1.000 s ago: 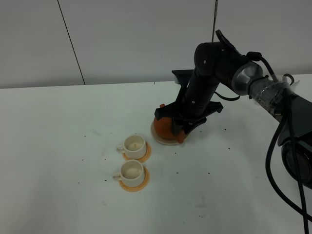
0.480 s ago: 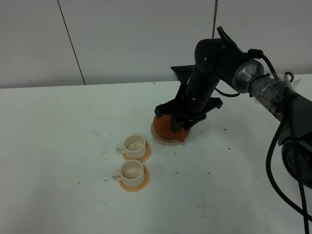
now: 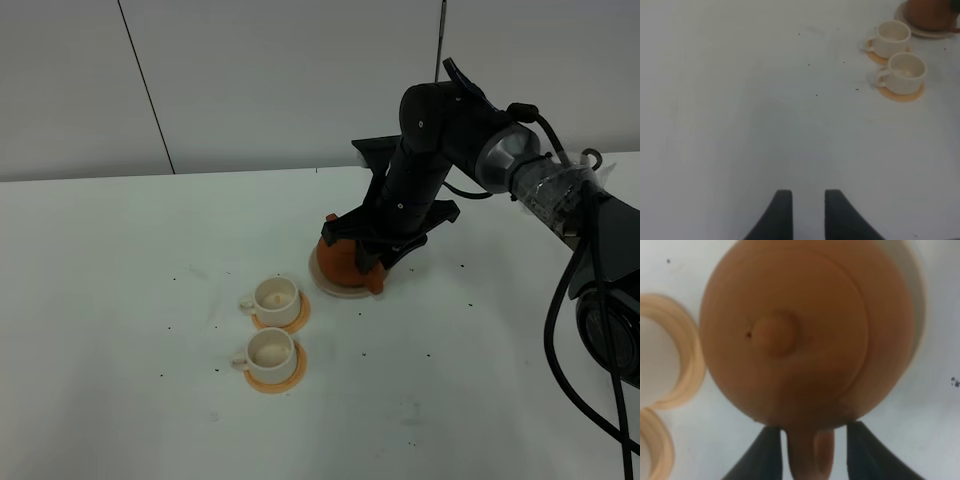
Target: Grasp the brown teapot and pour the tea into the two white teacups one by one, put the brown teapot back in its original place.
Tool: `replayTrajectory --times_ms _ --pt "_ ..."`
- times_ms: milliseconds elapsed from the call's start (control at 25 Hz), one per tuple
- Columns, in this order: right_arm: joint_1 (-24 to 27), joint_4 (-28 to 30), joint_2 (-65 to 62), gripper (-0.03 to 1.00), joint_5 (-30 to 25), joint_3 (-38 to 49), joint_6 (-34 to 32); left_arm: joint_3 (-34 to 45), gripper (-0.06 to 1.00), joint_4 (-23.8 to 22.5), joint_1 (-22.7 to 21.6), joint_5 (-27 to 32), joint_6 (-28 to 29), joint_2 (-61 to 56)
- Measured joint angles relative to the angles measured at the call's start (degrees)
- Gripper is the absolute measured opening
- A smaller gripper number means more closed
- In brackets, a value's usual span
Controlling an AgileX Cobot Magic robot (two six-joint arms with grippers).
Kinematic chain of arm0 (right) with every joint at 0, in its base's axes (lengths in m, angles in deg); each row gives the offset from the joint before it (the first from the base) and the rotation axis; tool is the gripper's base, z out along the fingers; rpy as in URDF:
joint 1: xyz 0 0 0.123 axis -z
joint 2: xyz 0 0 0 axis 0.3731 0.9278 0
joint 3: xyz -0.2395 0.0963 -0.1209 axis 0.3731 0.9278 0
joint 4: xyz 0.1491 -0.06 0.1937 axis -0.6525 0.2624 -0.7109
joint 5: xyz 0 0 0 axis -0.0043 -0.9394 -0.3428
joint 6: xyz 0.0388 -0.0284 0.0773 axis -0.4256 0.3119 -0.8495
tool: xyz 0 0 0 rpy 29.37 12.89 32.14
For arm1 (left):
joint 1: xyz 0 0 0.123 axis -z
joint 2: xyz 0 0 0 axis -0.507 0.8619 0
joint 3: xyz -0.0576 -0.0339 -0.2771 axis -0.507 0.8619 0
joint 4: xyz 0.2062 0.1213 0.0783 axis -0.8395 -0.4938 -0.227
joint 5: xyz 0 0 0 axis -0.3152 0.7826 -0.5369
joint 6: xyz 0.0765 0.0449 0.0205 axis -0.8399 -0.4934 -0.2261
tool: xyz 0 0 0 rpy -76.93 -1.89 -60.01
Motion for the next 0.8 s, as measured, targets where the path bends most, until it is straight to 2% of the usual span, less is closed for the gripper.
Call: replayTrajectory --times_ms 480,800 --pt "0.0 0.1 0.0 0.31 -0.1 0.0 1.2 0.0 0.23 0.0 0.0 0.0 0.0 0.0" --pt "0.0 0.2 0.0 0.30 -0.1 0.0 4.3 0.0 0.23 0.0 0.0 0.0 0.0 0.0"
